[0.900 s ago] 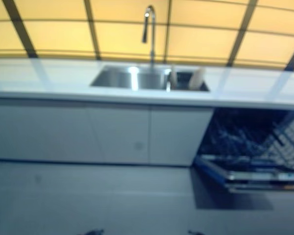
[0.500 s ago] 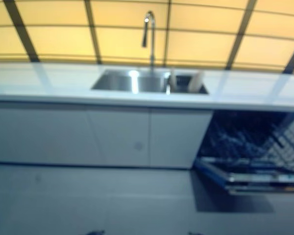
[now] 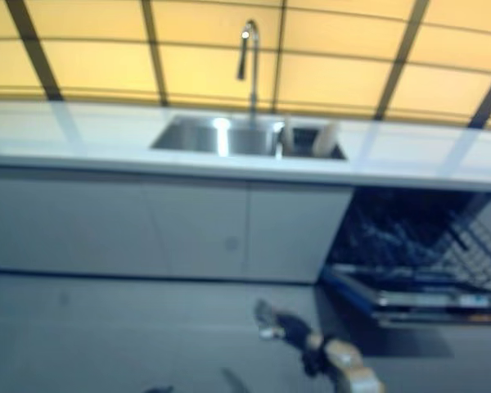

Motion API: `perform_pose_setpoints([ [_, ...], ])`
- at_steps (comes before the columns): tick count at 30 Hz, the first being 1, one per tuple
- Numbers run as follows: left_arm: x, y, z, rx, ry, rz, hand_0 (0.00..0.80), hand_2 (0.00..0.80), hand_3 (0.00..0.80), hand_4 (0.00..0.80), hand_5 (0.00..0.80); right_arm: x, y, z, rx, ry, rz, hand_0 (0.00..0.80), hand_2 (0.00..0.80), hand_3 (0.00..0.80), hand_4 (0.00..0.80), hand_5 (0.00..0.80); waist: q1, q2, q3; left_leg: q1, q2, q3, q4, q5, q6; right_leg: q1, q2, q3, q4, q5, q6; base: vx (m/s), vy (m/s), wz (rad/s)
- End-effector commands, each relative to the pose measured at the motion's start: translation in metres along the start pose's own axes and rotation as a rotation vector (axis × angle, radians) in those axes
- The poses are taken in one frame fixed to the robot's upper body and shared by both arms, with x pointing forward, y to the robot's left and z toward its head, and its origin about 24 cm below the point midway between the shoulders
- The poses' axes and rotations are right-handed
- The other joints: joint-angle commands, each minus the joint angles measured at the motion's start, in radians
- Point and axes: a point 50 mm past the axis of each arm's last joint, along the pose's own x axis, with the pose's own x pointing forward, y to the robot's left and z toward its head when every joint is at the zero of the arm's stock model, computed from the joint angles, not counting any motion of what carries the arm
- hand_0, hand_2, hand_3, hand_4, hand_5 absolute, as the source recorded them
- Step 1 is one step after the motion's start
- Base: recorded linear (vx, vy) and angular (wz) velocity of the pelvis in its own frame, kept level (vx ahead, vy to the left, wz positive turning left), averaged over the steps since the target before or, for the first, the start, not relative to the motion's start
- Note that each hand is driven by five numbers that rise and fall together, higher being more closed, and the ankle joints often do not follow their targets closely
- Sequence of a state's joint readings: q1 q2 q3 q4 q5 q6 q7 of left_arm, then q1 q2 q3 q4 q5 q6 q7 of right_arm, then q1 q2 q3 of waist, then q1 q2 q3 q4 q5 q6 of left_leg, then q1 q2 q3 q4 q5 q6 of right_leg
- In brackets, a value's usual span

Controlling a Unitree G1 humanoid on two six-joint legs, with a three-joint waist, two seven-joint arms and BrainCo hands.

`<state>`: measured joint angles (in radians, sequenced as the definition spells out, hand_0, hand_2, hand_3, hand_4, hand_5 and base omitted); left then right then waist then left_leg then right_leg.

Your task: Take plates into dishwasher

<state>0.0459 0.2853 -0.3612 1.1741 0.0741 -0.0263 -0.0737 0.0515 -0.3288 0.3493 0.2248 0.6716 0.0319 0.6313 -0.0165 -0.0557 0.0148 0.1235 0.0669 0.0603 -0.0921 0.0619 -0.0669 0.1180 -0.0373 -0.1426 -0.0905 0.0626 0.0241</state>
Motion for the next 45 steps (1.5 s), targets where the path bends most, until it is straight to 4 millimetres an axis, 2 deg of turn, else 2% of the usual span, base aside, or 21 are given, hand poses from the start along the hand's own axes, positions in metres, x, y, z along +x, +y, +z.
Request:
perform_pose_setpoints([
  [1, 0.004, 0.008, 0.019, 0.01, -0.044, 0.034, 0.0, 0.0, 0.0, 0.0, 0.0, 0.024, 0.04, 0.091, 0.209, -0.545, 0.372, 0.0, 0.0, 0.0, 0.0, 0.0, -0.027, 0.009, 0.061, 0.009, -0.077, 0.023, 0.005, -0.075, 0.075, 0.002, 0.013, 0.029, 0.049, -0.068, 0.041, -0.003, 0.056, -0.04],
  [4, 0.005, 0.001, 0.022, 0.011, -0.046, 0.023, 0.0, 0.0, 0.0, 0.0, 0.0, 0.032, 0.068, 0.132, 0.48, -0.832, 0.617, 0.0, 0.0, 0.0, 0.0, 0.0, -0.02, 0.02, 0.057, 0.011, -0.079, 0.025, 0.005, -0.083, 0.081, 0.002, 0.005, 0.027, 0.053, -0.074, 0.042, 0.001, 0.072, -0.09],
  [7, 0.006, -0.009, 0.021, 0.009, -0.049, 0.011, 0.0, 0.0, 0.0, 0.0, 0.0, 0.033, 0.079, 0.158, 0.6, -0.992, 0.678, 0.0, 0.0, 0.0, 0.0, 0.0, -0.014, 0.03, 0.051, 0.008, -0.083, 0.025, 0.005, -0.086, 0.087, 0.001, -0.002, 0.023, 0.051, -0.075, 0.039, -0.003, 0.076, -0.07],
  [12, 0.006, -0.015, 0.017, 0.002, -0.042, 0.005, 0.0, 0.0, 0.0, 0.0, 0.0, 0.027, 0.081, 0.173, 0.644, -1.075, 0.669, 0.0, 0.0, 0.0, 0.0, 0.0, -0.012, 0.034, 0.041, 0.0, -0.088, 0.025, 0.005, -0.087, 0.091, 0.001, -0.008, 0.018, 0.04, -0.071, 0.037, 0.003, 0.045, 0.01],
  [15, 0.006, -0.016, 0.016, 0.002, -0.041, 0.007, 0.0, 0.0, 0.0, 0.0, 0.0, 0.025, 0.081, 0.177, 0.473, -1.073, 0.533, 0.0, 0.0, 0.0, 0.0, 0.0, -0.011, 0.032, 0.036, -0.006, -0.092, 0.024, 0.005, -0.084, 0.091, -0.003, -0.011, 0.016, 0.039, -0.069, 0.035, 0.0, 0.036, 0.0],
  [16, 0.006, -0.015, 0.016, -0.002, -0.041, 0.009, 0.0, 0.0, 0.0, 0.0, 0.0, 0.021, 0.078, 0.18, 0.323, -1.089, 0.397, 0.0, 0.0, 0.0, 0.0, 0.0, -0.012, 0.031, 0.035, -0.008, -0.093, 0.024, 0.005, -0.083, 0.09, -0.006, -0.01, 0.018, 0.04, -0.067, 0.035, 0.006, 0.033, 0.0],
  [19, 0.006, -0.014, 0.016, -0.018, -0.036, 0.015, 0.0, 0.0, 0.0, 0.0, 0.0, 0.004, 0.07, 0.189, -0.079, -1.129, 0.143, 0.0, 0.0, 0.0, 0.0, 0.0, -0.018, 0.028, 0.034, -0.011, -0.095, 0.028, 0.005, -0.082, 0.089, -0.012, -0.012, 0.021, 0.044, -0.065, 0.037, 0.003, 0.011, 0.0],
  [20, 0.006, -0.013, 0.015, -0.022, -0.035, 0.016, 0.0, 0.0, 0.0, 0.0, 0.0, 0.001, 0.069, 0.191, -0.142, -1.141, 0.106, 0.0, 0.0, 0.0, 0.0, 0.0, -0.02, 0.027, 0.034, -0.012, -0.095, 0.03, 0.005, -0.082, 0.089, -0.013, -0.012, 0.022, 0.045, -0.065, 0.037, 0.009, 0.035, -0.01],
  [22, 0.005, -0.014, 0.013, -0.033, -0.033, 0.019, 0.0, 0.0, 0.0, 0.0, 0.0, -0.013, 0.071, 0.201, -0.437, -1.154, -0.05, 0.0, 0.0, 0.0, 0.0, 0.0, -0.024, 0.028, 0.034, -0.013, -0.096, 0.033, 0.005, -0.083, 0.09, -0.021, -0.013, 0.025, 0.052, -0.066, 0.041, 0.015, 0.046, -0.03],
  [25, 0.005, -0.016, 0.014, -0.041, -0.036, 0.022, 0.0, 0.0, 0.0, 0.0, 0.0, -0.023, 0.072, 0.212, -0.693, -1.164, -0.214, 0.0, 0.0, 0.0, 0.0, 0.0, -0.026, 0.028, 0.036, -0.01, -0.098, 0.034, 0.005, -0.086, 0.093, -0.025, -0.016, 0.029, 0.062, -0.067, 0.042, 0.019, 0.054, -0.03],
  [29, 0.005, -0.015, 0.015, -0.049, -0.04, 0.024, 0.0, 0.0, 0.0, 0.0, 0.0, -0.033, 0.07, 0.232, -0.864, -1.173, -0.323, 0.0, 0.0, 0.0, 0.0, 0.0, -0.018, 0.029, 0.048, -0.007, -0.1, 0.038, 0.005, -0.09, 0.104, -0.038, -0.03, 0.02, 0.115, -0.084, 0.051, -0.003, 0.107, -0.04],
  [33, 0.006, -0.002, 0.021, -0.016, -0.048, 0.042, 0.0, 0.0, 0.0, 0.0, 0.0, -0.026, 0.073, 0.25, -0.871, -1.15, -0.303, 0.0, 0.0, 0.0, 0.0, 0.0, -0.02, 0.027, 0.077, -0.015, -0.123, 0.034, 0.006, -0.082, 0.129, -0.115, -0.065, 0.015, 0.308, -0.061, 0.076, -0.024, 0.188, -0.1],
  [36, 0.006, 0.01, 0.025, 0.026, -0.039, 0.048, 0.0, 0.0, 0.0, 0.0, 0.0, -0.018, 0.067, 0.26, -0.797, -1.083, -0.296, 0.0, 0.0, 0.0, 0.0, 0.0, -0.023, 0.046, 0.102, -0.024, -0.135, -0.003, 0.017, -0.075, 0.14, -0.215, -0.078, 0.055, 0.636, 0.009, 0.061, 0.016, 0.254, -0.14],
  [37, 0.006, 0.012, 0.023, 0.045, -0.029, 0.049, 0.0, 0.0, 0.0, 0.0, 0.0, -0.017, 0.064, 0.261, -0.776, -1.064, -0.29, 0.0, 0.0, 0.0, 0.0, 0.0, -0.024, 0.049, 0.109, -0.02, -0.137, -0.014, 0.021, -0.08, 0.14, -0.255, -0.084, 0.062, 0.718, 0.04, 0.064, 0.078, 0.207, -0.28],
  [38, 0.005, 0.013, 0.022, 0.056, -0.019, 0.048, 0.0, 0.0, 0.0, 0.0, 0.0, -0.015, 0.062, 0.262, -0.763, -1.047, -0.293, 0.0, 0.0, 0.0, 0.0, 0.0, -0.024, 0.048, 0.112, -0.016, -0.139, -0.019, 0.024, -0.084, 0.14, -0.281, -0.093, 0.064, 0.746, 0.053, 0.067, 0.152, 0.141, -0.03],
  [40, 0.004, 0.017, 0.016, 0.067, 0.012, 0.046, 0.0, 0.0, 0.0, 0.0, 0.0, -0.006, 0.055, 0.267, -0.724, -0.983, -0.314, 0.0, 0.0, 0.0, 0.0, 0.0, -0.024, 0.042, 0.117, 0.018, -0.139, -0.021, 0.021, -0.103, 0.134, -0.336, -0.11, 0.042, 0.702, 0.09, 0.076, 0.24, 0.063, 0.16],
  [42, 0.004, 0.019, 0.014, 0.076, 0.019, 0.045, 0.0, 0.0, 0.0, 0.0, 0.0, -0.002, 0.05, 0.27, -0.705, -0.953, -0.331, 0.0, 0.0, 0.0, 0.0, 0.0, -0.027, 0.036, 0.121, 0.037, -0.141, -0.017, 0.019, -0.116, 0.13, -0.345, -0.108, 0.025, 0.627, 0.092, 0.077, 0.264, -0.045, 0.06],
  [44, 0.004, 0.022, 0.016, 0.1, 0.031, 0.044, 0.0, 0.0, 0.0, 0.0, 0.0, 0.003, 0.043, 0.274, -0.686, -0.924, -0.38, 0.0, 0.0, 0.0, 0.0, 0.0, -0.044, -0.002, 0.121, 0.063, -0.17, -0.034, 0.033, -0.151, 0.125, -0.351, -0.074, 0.014, 0.342, 0.085, 0.083, 0.442, -0.144, 0.09],
  [45, 0.005, 0.021, 0.017, 0.107, 0.033, 0.044, 0.0, 0.0, 0.0, 0.0, 0.0, 0.004, 0.041, 0.275, -0.677, -0.926, -0.388, 0.0, 0.0, 0.0, 0.0, 0.0, -0.053, -0.01, 0.123, 0.074, -0.178, -0.044, 0.041, -0.164, 0.123, -0.35, -0.062, 0.009, 0.246, 0.087, 0.088, 0.472, -0.158, 0.27],
])
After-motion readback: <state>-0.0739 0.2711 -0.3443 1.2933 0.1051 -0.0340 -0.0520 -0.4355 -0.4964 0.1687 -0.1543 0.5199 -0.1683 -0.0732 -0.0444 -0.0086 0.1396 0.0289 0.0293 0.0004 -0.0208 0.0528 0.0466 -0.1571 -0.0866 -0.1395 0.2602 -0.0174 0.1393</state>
